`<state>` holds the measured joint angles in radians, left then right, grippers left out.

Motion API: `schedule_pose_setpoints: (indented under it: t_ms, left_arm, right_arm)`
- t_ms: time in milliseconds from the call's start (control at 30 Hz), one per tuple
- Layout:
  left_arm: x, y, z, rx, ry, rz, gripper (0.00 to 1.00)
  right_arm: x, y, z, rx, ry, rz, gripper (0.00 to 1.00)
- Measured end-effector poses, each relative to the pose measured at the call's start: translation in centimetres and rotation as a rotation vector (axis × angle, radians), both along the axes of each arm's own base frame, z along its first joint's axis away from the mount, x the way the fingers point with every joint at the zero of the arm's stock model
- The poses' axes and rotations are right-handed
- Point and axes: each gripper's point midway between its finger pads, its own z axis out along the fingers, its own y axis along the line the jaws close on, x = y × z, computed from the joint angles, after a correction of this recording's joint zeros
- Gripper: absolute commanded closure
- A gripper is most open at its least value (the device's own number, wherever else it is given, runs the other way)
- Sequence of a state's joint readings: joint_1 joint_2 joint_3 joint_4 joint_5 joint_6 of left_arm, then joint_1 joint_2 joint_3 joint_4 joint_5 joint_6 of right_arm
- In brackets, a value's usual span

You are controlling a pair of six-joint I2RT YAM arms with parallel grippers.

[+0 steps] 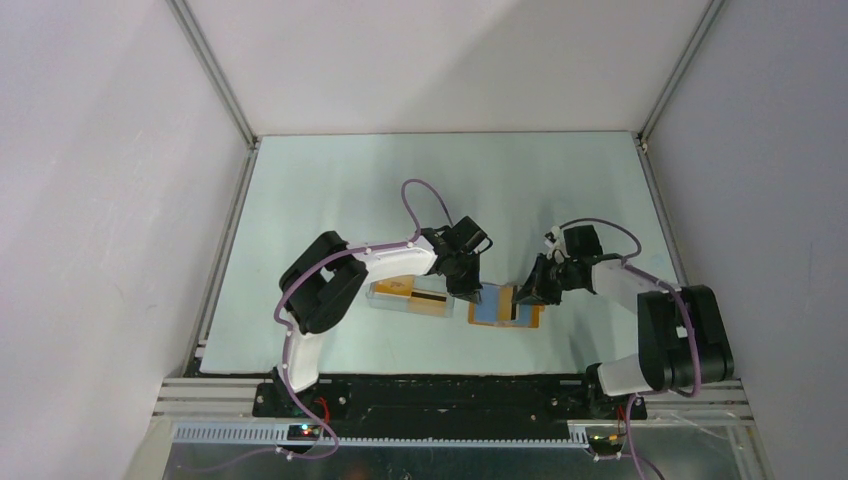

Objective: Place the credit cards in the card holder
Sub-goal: Insert the credit card into the card holder.

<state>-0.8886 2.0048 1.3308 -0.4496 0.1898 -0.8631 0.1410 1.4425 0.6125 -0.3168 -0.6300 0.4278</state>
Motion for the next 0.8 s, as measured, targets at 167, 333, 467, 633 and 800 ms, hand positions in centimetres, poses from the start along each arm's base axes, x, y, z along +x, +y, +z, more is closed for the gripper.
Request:
schedule_pose_setpoints:
  t_ms: [167, 333, 467, 633, 800]
  left_arm:
    - [0.0, 0.0, 0.0, 0.000, -0.001, 0.000, 0.90]
    - [0.0, 0.0, 0.0, 0.001, -0.001, 0.000, 0.91]
    - [0.2, 0.1, 0.0, 0.001, -0.001, 0.003, 0.91]
    - [0.2, 0.1, 0.0, 0.000, -0.002, 0.003, 0.91]
    - [0.2, 0.1, 0.0, 0.000, -0.003, -0.001, 0.92]
  right_arm:
    - [-0.7, -0.2, 0.3, -0.027, 0.010, -0.010, 1.00]
    - [-1.1, 0.4, 0.0, -0.006, 0.029, 0.022, 1.00]
    - [-1.5, 1.3, -0.3, 0.031, 0.044, 0.059, 1.00]
    - [-1.5, 1.9, 0.1, 0.067, 0.026, 0.083, 1.00]
    - [-1.3, 2.0, 0.1, 0.080, 0.016, 0.089, 1.00]
